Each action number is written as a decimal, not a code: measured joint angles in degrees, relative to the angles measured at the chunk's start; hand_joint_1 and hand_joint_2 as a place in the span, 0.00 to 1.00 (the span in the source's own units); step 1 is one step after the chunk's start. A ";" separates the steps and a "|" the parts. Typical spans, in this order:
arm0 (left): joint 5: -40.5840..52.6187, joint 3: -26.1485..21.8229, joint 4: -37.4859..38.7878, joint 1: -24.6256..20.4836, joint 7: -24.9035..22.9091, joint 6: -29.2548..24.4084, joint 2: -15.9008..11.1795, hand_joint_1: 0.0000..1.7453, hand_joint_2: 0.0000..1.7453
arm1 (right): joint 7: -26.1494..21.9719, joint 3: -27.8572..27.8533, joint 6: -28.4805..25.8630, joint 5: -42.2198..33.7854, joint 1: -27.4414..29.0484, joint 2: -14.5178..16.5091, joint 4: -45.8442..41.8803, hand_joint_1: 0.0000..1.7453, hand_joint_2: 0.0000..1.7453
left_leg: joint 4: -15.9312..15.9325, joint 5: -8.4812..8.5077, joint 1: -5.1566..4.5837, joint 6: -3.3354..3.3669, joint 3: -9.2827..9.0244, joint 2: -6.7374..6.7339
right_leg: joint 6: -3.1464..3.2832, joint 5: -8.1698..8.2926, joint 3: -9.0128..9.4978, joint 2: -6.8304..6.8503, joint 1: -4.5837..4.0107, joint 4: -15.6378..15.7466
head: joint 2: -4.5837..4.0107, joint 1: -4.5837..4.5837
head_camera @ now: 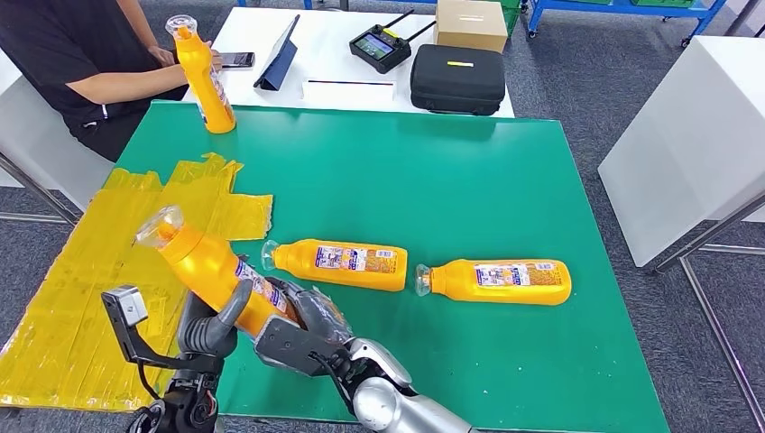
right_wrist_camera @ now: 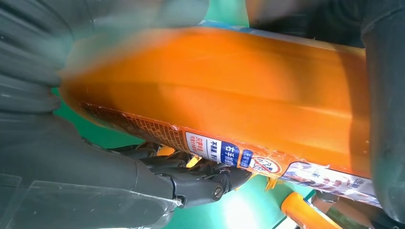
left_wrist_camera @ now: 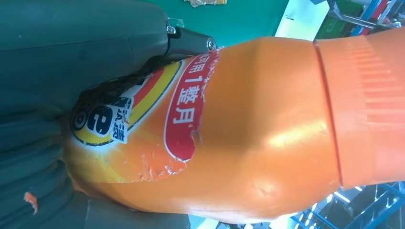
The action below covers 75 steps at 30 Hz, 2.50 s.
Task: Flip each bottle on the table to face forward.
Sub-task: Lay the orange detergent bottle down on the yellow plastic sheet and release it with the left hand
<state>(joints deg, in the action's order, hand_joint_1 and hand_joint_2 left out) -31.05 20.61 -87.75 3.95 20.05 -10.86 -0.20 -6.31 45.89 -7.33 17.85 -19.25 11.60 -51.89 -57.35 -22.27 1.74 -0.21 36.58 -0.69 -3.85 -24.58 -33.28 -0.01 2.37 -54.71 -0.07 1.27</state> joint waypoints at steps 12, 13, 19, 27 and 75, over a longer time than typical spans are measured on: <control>58.73 -5.21 1.69 -3.12 3.17 -26.59 -0.34 1.00 1.00 | 2.96 -3.39 -0.94 2.69 0.72 -3.09 -5.12 0.00 0.00 | -0.01 0.05 0.00 0.04 0.00 0.01 | 0.00 0.02 0.02 0.04 0.00 0.00 | 0.00 -0.01; 69.53 -7.56 2.65 -3.77 3.19 -27.80 -0.15 1.00 1.00 | 3.80 -4.49 -0.37 3.92 1.27 -3.65 -7.10 0.00 0.00 | -0.01 0.06 0.00 0.05 0.00 0.01 | 0.00 0.02 0.02 0.05 0.00 0.00 | 0.00 -0.01; 104.25 -20.93 8.48 -7.61 3.28 -28.41 2.09 1.00 1.00 | 6.35 -11.01 1.55 7.87 5.29 -6.91 -18.03 0.00 0.00 | -0.02 0.07 -0.02 0.05 -0.01 -0.02 | 0.01 0.05 -0.03 0.02 0.02 0.01 | 0.00 -0.01; 112.01 -22.93 15.29 -11.58 -2.23 -28.44 2.43 1.00 1.00 | 5.90 -15.31 1.67 7.64 7.76 -10.84 -23.74 0.00 0.00 | -0.02 0.06 -0.02 0.05 0.00 -0.01 | 0.00 0.05 0.00 0.02 0.01 0.00 | 0.00 -0.01; 41.36 -9.92 18.90 -15.41 4.54 -17.05 1.14 0.00 0.00 | 17.02 -15.10 3.00 34.87 -4.70 -10.13 -5.22 0.00 1.00 | -0.02 0.11 -0.01 0.06 0.03 0.00 | -0.02 0.08 0.08 0.02 0.00 -0.04 | 0.00 0.02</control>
<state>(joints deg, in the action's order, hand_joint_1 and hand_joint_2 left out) 10.31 10.69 -68.85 -11.45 24.59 -27.91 0.94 10.71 30.80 -4.33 52.72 -23.95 1.47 -57.11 -57.37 -22.17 1.73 -0.15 36.61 -0.69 -3.87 -24.50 -33.20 0.01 2.37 -54.75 -0.07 1.29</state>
